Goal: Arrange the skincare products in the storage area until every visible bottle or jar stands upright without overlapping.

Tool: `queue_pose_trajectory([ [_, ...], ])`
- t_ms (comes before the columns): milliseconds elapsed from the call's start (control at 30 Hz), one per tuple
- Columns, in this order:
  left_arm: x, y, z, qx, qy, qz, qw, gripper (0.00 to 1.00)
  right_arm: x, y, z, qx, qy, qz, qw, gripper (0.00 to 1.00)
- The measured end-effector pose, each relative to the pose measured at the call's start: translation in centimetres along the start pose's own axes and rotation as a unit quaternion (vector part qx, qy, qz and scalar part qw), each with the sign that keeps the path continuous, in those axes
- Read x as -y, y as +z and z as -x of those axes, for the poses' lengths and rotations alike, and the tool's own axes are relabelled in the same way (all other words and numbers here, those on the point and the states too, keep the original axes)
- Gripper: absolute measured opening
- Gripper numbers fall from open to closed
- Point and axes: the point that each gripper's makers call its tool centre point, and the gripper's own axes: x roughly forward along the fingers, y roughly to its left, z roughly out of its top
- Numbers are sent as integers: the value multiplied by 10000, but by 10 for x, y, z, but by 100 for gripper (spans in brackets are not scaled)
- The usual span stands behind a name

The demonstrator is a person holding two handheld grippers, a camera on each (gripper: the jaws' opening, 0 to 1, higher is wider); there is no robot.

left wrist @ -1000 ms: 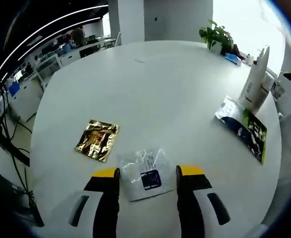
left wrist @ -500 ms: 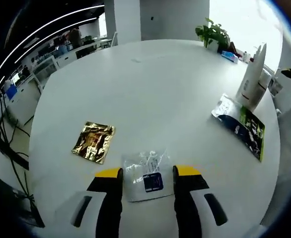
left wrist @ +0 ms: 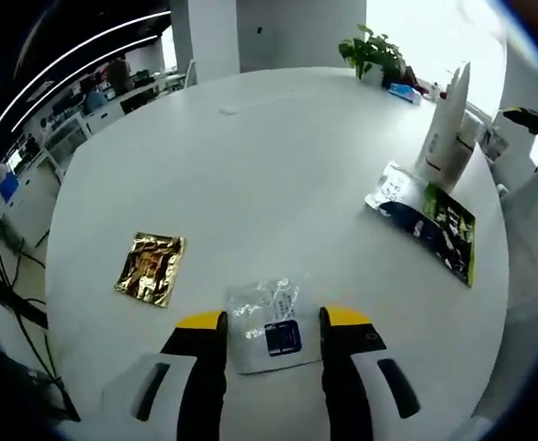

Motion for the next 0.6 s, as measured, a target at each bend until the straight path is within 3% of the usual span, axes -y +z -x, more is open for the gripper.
queue_pose_trajectory([
  [100, 6, 0, 0, -43, -73, -138, 9999, 34, -1, 0, 0, 10, 22, -4, 10000, 100],
  [133, 16, 2, 0, -59, -84, -156, 9998, 34, -1, 0, 0, 10, 21, -1, 10000, 100],
  [433, 30, 1, -1, -144, -389, -578, 9975, 34, -2, 0, 2, 25, 3, -11, 10000, 100],
  [600, 56, 1, -1, -143, -616, -779, 9950, 34, -1, -1, 2, 16, -7, -12, 10000, 100],
])
